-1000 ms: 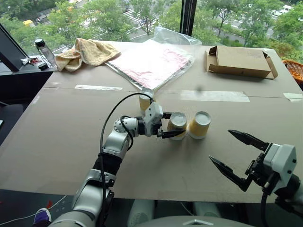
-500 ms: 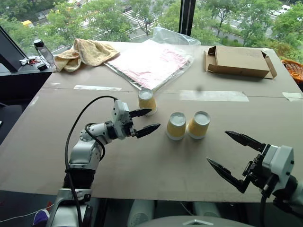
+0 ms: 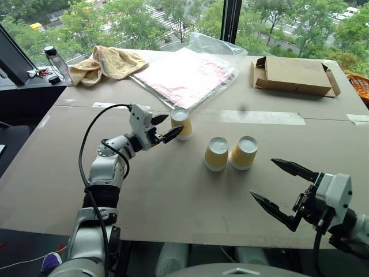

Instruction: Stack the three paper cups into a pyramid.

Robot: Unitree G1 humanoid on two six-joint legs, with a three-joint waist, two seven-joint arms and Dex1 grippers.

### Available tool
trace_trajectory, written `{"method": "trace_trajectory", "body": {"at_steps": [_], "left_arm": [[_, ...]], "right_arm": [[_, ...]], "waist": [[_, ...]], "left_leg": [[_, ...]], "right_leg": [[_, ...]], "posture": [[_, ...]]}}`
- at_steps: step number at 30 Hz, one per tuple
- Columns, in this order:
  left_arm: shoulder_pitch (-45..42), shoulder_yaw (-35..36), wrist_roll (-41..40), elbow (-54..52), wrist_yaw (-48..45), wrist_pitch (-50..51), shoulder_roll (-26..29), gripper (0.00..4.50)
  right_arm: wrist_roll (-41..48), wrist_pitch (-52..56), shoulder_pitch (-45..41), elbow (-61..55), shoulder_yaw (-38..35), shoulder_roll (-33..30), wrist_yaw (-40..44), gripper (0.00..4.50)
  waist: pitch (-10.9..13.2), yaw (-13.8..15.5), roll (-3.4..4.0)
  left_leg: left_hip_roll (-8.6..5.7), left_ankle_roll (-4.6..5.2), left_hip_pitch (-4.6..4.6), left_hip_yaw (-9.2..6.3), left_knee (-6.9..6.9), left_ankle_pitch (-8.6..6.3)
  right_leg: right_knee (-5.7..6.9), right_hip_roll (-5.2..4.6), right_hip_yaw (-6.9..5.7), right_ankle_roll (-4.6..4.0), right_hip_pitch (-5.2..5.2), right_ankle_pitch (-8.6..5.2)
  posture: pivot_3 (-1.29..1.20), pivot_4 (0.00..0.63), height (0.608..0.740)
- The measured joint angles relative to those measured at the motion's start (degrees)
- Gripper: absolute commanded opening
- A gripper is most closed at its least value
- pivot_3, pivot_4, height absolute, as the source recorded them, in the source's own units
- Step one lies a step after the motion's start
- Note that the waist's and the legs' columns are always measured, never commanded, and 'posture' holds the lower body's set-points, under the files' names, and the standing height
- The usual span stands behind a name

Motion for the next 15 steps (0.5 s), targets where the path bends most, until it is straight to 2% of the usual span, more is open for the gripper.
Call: {"method": "trace_trajectory", "body": {"at_steps": [2,3,5,7,12,15], "left_arm": [[-2.52,-0.98,1.15,4.13,-0.42,-1.77,-0.94,4.34],[-2.92,-1.06,1.46,4.87,-0.51,-2.06,-1.08,3.97],[-4.26,-1.69,2.29,8.31,-1.12,-4.11,-1.54,3.60],[-5.47,-1.99,2.65,10.85,-1.90,-5.65,-2.28,2.76],[-5.71,-1.84,2.04,11.31,-4.12,-6.59,-2.46,2.76],[-6.14,-1.83,-0.40,7.58,-5.62,-3.00,-2.97,2.76]], "right_arm": [[-0.23,-0.01,0.88,-0.39,-0.21,0.21,-0.54,4.50],[-0.34,-0.01,1.00,-0.44,-0.21,0.27,-0.64,4.50],[-0.96,-0.03,1.77,-1.23,-0.29,0.55,-0.87,4.50],[-1.37,-0.14,3.04,-1.38,-0.45,1.02,-1.23,4.50],[-1.88,-0.28,4.35,-2.21,-0.74,1.84,-1.88,4.50],[-1.88,-0.32,4.74,-2.43,-0.77,1.91,-1.92,4.50]], "waist": [[0.00,-0.14,0.00],[0.00,-0.18,0.00],[0.00,-0.75,0.00],[0.00,-0.65,0.00],[0.00,-0.66,-0.01],[0.02,-0.52,-0.02]], "left_leg": [[0.00,0.00,0.01,0.00,0.00,0.00],[0.00,0.00,0.00,0.00,0.00,0.00],[0.00,0.00,0.00,0.01,0.00,0.00],[0.00,0.00,-0.01,-0.01,0.00,0.00],[0.00,0.00,-0.01,0.00,0.00,0.00],[0.00,0.00,-0.07,-0.06,0.01,0.00]], "right_leg": [[0.00,0.00,0.00,0.00,0.00,0.00],[0.00,0.00,0.00,0.00,0.00,0.00],[0.00,0.00,0.02,0.00,-0.01,0.00],[0.00,0.00,0.01,0.00,-0.01,0.00],[0.00,0.00,0.01,0.01,-0.01,0.00],[0.00,0.00,-0.05,0.00,-0.02,0.00]], "posture": [[0.00,0.150,0.740],[0.00,0.150,0.740],[0.00,0.150,0.740],[0.00,0.150,0.740],[0.00,0.150,0.740],[0.00,0.150,0.740]]}}
